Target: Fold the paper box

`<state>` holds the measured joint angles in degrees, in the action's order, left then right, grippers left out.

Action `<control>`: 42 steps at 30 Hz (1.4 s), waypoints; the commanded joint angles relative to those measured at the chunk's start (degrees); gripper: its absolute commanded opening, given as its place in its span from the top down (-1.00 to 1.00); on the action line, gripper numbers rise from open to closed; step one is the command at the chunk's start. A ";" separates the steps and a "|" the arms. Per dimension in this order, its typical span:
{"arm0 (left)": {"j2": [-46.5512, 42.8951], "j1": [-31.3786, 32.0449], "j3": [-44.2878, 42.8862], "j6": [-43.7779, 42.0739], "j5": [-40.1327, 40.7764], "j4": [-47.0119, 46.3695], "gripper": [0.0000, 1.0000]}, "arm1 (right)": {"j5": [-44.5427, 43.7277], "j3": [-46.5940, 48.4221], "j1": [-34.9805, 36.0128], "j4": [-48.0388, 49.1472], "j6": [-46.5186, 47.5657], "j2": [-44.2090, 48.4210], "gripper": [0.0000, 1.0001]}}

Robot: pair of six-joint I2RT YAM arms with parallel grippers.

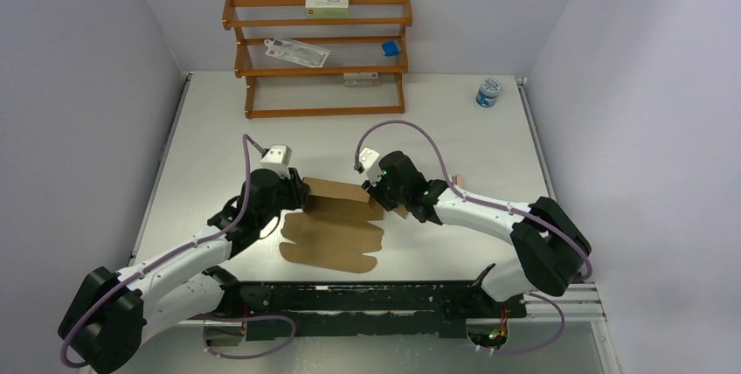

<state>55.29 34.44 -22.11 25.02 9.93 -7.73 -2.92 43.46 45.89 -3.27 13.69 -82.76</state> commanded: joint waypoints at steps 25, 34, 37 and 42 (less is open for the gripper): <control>-4.02 0.11 -6.14 -3.16 3.72 2.57 -0.20 | -3.57 1.05 0.10 -2.56 -2.76 2.45 0.13; -5.93 12.80 -6.80 -3.47 1.78 1.35 -0.30 | -1.88 0.26 0.08 -1.86 -3.66 4.11 0.66; -6.07 19.99 -5.25 -3.07 5.09 -0.05 -0.32 | -1.28 0.48 0.14 -1.94 -4.00 4.28 0.81; -4.42 28.74 -1.65 -3.58 11.83 -4.95 -0.33 | 1.08 0.31 0.16 -1.42 -4.45 5.22 0.93</control>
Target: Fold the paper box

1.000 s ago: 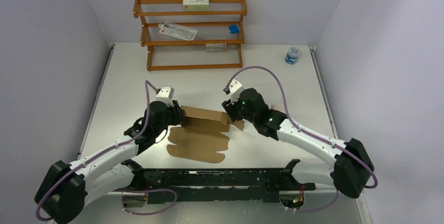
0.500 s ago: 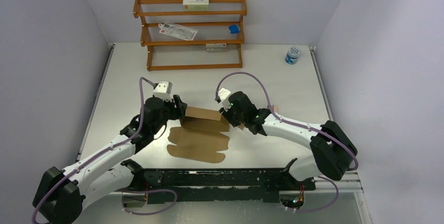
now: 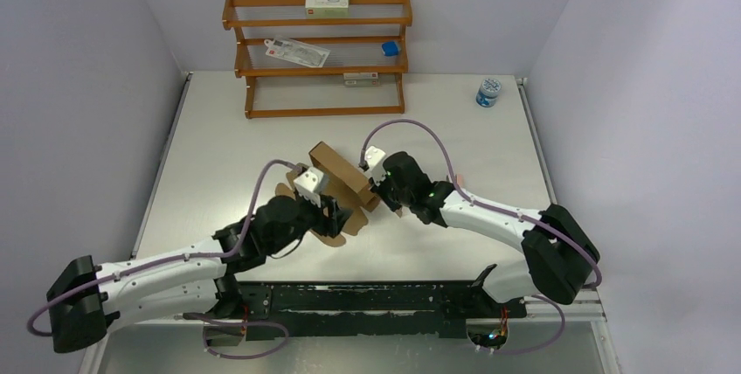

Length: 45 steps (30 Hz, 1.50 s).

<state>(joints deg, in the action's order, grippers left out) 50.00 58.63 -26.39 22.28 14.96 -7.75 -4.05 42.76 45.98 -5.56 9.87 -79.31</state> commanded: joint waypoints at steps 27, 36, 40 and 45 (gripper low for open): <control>45.80 12.82 5.21 -13.25 28.20 -52.93 -0.67 | 9.24 3.30 -0.01 0.55 -5.38 -1.48 1.00; 52.18 12.85 2.26 -16.27 30.47 -54.29 -0.59 | 9.64 3.25 -0.01 -0.01 -5.17 -1.04 1.00; 52.55 12.76 1.70 -15.68 33.78 -53.98 -0.51 | 10.27 3.29 -0.01 -0.40 -5.03 -1.33 1.00; 51.34 12.74 2.43 -13.67 37.64 -54.52 -0.29 | 10.93 2.99 -0.01 -0.64 -4.79 -1.29 1.00</control>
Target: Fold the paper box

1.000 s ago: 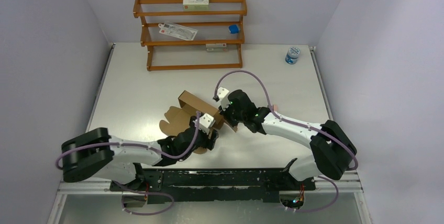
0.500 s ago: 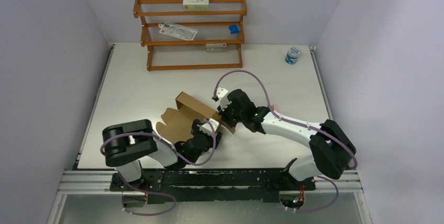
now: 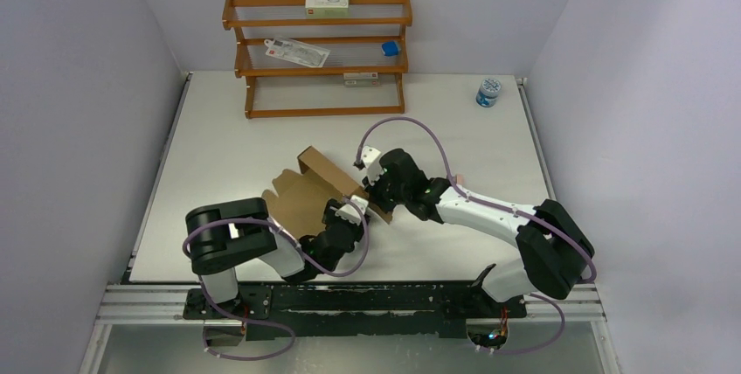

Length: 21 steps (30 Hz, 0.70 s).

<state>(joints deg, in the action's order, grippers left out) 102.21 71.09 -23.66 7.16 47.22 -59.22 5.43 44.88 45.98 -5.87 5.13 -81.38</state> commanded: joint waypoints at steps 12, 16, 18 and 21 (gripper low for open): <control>-4.78 -3.60 1.22 7.30 3.77 0.38 -0.11 | 2.39 1.49 0.07 -1.33 0.23 -0.53 1.00; -4.82 -4.90 1.87 10.05 0.87 0.99 -0.06 | 1.96 1.63 0.06 -0.80 -0.95 -0.32 1.00; -4.43 -5.36 2.24 11.40 -0.36 0.77 -0.03 | 1.81 1.60 0.16 -0.57 -1.42 -0.38 1.00; -4.15 -6.48 2.69 13.62 -2.25 1.15 0.02 | 1.58 1.66 0.23 -0.36 -2.43 -0.93 1.00</control>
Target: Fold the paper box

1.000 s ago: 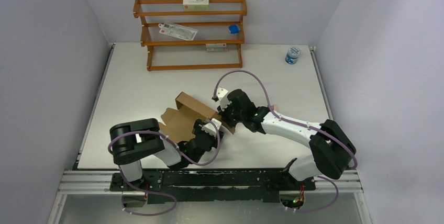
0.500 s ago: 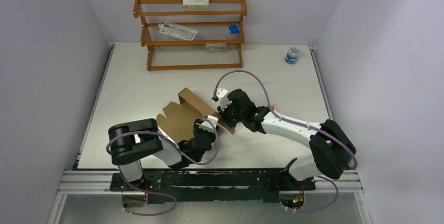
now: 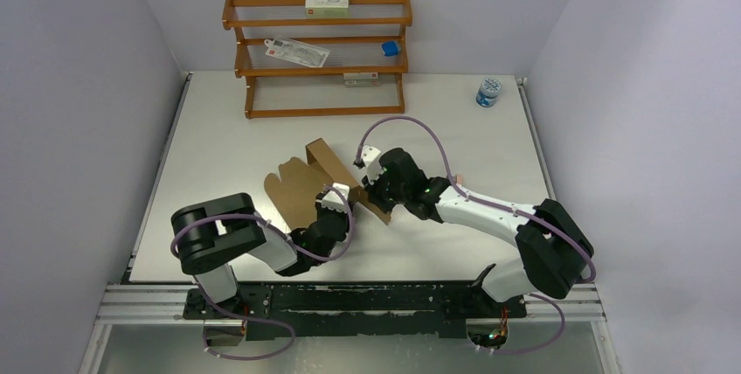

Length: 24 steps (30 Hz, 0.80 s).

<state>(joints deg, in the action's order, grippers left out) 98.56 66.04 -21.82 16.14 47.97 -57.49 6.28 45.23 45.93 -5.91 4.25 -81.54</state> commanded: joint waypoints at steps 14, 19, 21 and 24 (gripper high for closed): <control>-0.09 -3.20 -1.01 6.18 -9.22 0.29 0.31 | -15.54 2.69 5.56 2.11 -17.56 -3.76 1.00; 0.15 -3.28 -1.54 6.56 -10.28 0.43 0.33 | -24.39 5.11 7.76 -0.33 -26.09 -5.99 1.00; -0.22 -3.39 -1.57 6.92 -10.47 0.58 0.33 | -26.50 6.12 8.50 -1.18 -27.95 -7.14 1.00; -1.65 -4.07 -1.02 7.74 -10.76 1.50 0.29 | -28.63 7.47 9.50 -2.02 -26.60 -8.57 1.00</control>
<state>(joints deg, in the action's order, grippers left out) 98.56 62.89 -22.04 21.93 38.68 -56.12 -15.62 50.19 54.28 -6.31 -19.11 -88.47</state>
